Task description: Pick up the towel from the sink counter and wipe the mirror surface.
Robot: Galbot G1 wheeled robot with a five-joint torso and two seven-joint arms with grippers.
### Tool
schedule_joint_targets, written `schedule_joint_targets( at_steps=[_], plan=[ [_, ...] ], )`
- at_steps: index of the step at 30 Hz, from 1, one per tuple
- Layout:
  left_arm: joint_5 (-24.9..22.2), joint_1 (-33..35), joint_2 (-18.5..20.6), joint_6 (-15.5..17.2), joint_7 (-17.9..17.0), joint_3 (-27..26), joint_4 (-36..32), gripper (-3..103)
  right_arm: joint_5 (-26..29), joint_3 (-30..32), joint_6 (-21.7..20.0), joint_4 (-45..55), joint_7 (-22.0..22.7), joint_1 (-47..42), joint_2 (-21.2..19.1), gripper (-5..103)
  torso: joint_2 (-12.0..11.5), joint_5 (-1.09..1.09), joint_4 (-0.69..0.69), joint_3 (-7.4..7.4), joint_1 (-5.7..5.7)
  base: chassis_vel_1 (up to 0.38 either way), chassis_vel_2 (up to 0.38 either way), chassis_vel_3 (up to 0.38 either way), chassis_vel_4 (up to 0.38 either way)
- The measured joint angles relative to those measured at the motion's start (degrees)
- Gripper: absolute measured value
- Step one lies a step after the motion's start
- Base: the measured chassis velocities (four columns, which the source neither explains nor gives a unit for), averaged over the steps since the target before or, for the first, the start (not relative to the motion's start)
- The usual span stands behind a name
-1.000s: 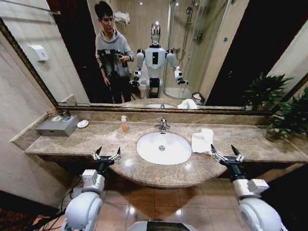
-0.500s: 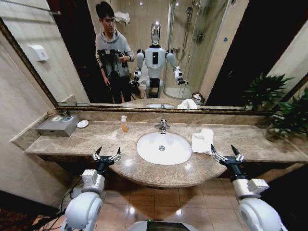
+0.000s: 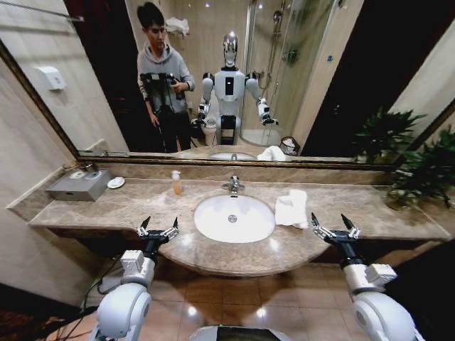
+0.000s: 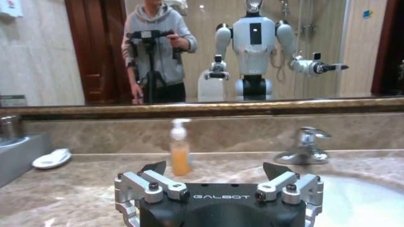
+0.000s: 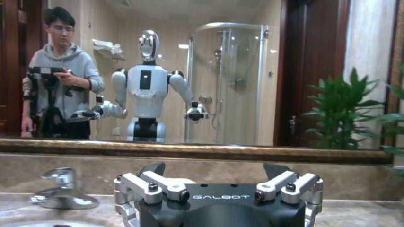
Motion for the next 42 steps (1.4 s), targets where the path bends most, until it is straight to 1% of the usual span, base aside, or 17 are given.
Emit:
schedule_joint_targets(
  at_steps=[2, 3, 4, 5, 7, 9, 11, 14, 16, 19, 22, 32, 34, 36, 37, 39, 42],
  plan=[
    [0.0, 0.01, -0.01, 0.0, 0.0, 0.01, 0.0, 100, 0.0, 0.0, 0.0, -0.01, 0.0, 0.0, -0.01, 100, 0.0, 0.06, 0.01, 0.0, 0.0, -0.208, -0.178, 0.18, 0.193],
    [0.0, -0.01, -0.01, 0.0, 0.01, 0.02, 0.0, 100, 0.01, 0.0, 0.0, -0.03, 0.01, 0.0, 0.0, 100, 0.0, 0.08, -0.02, 0.0, 0.0, -0.141, -0.178, 0.153, 0.068],
    [0.0, 0.0, -0.01, 0.0, 0.01, 0.02, 0.0, 100, 0.01, 0.01, 0.0, -0.03, 0.01, 0.01, -0.01, 100, 0.0, 0.04, 0.01, 0.0, 0.0, -0.079, -0.141, 0.153, 0.034],
    [0.0, 0.0, -0.01, 0.0, 0.01, 0.01, 0.0, 100, 0.01, 0.01, 0.0, -0.02, 0.01, 0.0, -0.01, 100, 0.0, -0.01, 0.01, 0.0, 0.01, -0.079, -0.07, 0.096, 0.034],
    [0.0, 0.01, -0.01, 0.0, 0.01, 0.01, 0.0, 100, 0.02, 0.0, 0.0, -0.03, 0.0, 0.01, -0.01, 100, 0.0, 0.0, 0.03, 0.0, 0.0, -0.025, -0.07, 0.054, 0.018],
    [0.0, 0.01, 0.0, 0.0, 0.01, 0.0, 0.0, 100, 0.02, -0.01, 0.0, -0.02, 0.0, 0.01, -0.01, 100, 0.0, 0.02, 0.04, 0.0, -0.02, 0.077, -0.003, -0.02, 0.005],
    [0.0, 0.01, 0.01, 0.0, 0.01, 0.0, 0.0, 100, 0.02, -0.01, 0.0, -0.02, 0.0, 0.0, -0.01, 100, 0.01, -0.05, 0.0, -0.01, -0.02, 0.074, 0.03, -0.067, 0.001],
    [0.0, 0.01, 0.02, 0.0, 0.0, -0.01, 0.0, 100, 0.02, -0.02, 0.0, -0.02, 0.0, 0.0, 0.0, 100, 0.01, 0.01, 0.0, -0.01, -0.03, 0.071, 0.057, -0.073, -0.03],
    [0.0, 0.01, 0.02, 0.0, 0.0, -0.01, 0.0, 100, 0.02, -0.02, 0.0, -0.02, 0.0, 0.0, 0.0, 100, 0.01, -0.02, 0.01, -0.01, -0.02, 0.028, 0.027, -0.017, -0.01],
    [0.0, 0.01, 0.01, 0.0, 0.0, -0.01, 0.0, 100, 0.03, -0.02, 0.0, -0.02, 0.0, 0.02, 0.0, 100, 0.0, 0.03, 0.03, 0.0, -0.01, 0.0, 0.0, 0.0, 0.0],
    [0.0, 0.0, 0.0, 0.0, 0.0, -0.01, 0.0, 100, 0.03, -0.02, 0.0, -0.02, 0.0, 0.02, 0.0, 100, 0.0, 0.03, 0.01, 0.0, 0.01, -0.001, -0.026, -0.007, 0.054],
    [0.0, 0.0, 0.0, 0.0, 0.0, -0.01, 0.0, 100, 0.03, -0.01, 0.0, -0.02, 0.0, 0.01, 0.0, 100, 0.0, -0.02, 0.01, 0.0, 0.0, 0.079, -0.091, -0.127, 0.111],
    [0.0, 0.0, 0.01, 0.0, 0.0, -0.01, 0.0, 100, 0.03, -0.01, 0.0, -0.02, 0.0, 0.01, 0.0, 100, 0.0, 0.06, 0.0, 0.0, -0.02, 0.2, -0.141, -0.196, 0.16],
    [0.0, 0.0, 0.01, 0.0, 0.0, 0.0, 0.0, 100, 0.03, -0.01, 0.0, -0.02, 0.0, 0.0, 0.0, 100, 0.0, 0.02, -0.01, 0.0, -0.03, 0.166, -0.148, -0.192, 0.184],
    [0.0, 0.0, 0.01, 0.0, 0.0, 0.0, 0.0, 100, 0.03, -0.01, 0.0, -0.02, 0.0, 0.0, 0.0, 100, 0.0, -0.04, 0.01, -0.01, -0.03, 0.166, -0.193, -0.164, 0.184],
    [0.0, 0.02, 0.0, 0.0, 0.0, 0.0, 0.0, 100, 0.03, -0.01, 0.0, -0.02, 0.0, 0.01, 0.0, 100, 0.01, 0.04, 0.04, -0.01, -0.04, 0.175, -0.178, -0.157, 0.176],
    [0.0, 0.01, 0.0, 0.0, 0.0, -0.01, 0.0, 100, 0.03, -0.01, 0.0, -0.02, 0.0, 0.01, 0.0, 100, 0.01, -0.02, 0.03, -0.01, -0.04, 0.159, -0.17, -0.148, 0.157]
  ],
)
